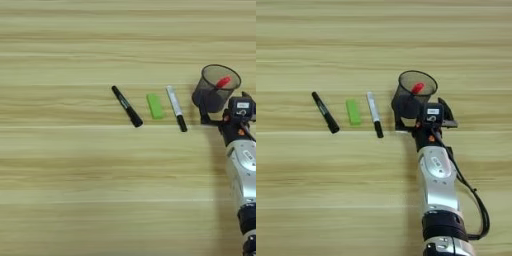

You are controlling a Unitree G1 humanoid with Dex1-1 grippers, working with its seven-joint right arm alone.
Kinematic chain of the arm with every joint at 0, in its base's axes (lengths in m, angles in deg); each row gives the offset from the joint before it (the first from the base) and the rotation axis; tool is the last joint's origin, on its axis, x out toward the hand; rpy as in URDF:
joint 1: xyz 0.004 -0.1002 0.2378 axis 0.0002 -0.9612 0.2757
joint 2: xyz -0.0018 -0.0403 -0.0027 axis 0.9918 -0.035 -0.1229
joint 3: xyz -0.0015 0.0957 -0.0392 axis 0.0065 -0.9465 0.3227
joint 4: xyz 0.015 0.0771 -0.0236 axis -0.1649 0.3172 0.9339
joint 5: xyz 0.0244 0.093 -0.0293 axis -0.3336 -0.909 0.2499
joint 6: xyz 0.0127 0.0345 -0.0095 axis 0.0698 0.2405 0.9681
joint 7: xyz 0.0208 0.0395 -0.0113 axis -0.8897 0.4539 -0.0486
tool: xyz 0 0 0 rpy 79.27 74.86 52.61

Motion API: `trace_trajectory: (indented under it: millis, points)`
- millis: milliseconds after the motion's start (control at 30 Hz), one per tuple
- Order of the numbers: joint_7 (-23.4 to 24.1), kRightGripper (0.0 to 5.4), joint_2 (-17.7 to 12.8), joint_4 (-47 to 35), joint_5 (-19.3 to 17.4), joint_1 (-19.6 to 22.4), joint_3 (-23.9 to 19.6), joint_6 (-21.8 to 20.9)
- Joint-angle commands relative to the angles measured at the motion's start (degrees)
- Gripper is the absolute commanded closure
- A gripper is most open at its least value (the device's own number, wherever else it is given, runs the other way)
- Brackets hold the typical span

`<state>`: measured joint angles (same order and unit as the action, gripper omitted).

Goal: Move the objects on the table

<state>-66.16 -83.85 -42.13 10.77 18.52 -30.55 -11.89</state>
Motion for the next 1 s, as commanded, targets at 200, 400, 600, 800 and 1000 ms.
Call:
trace_trajectory:
  millis: [200,400,600,800,1000]
  points:
    - [0.5,0.04,-1.3,-3.0,-0.2,2.9,-0.2,-0.7]
    - [0.6,0.04,-1.3,-3.1,-0.1,3.0,-0.2,-1.0]
    - [1.0,0.04,-1.3,-3.7,-0.1,2.8,-0.4,-1.8]
    - [1.4,0.04,-1.3,-4.2,-0.4,2.8,-0.8,-2.9]
    - [1.0,0.04,-1.2,-4.8,-0.7,2.6,-0.6,-3.9]
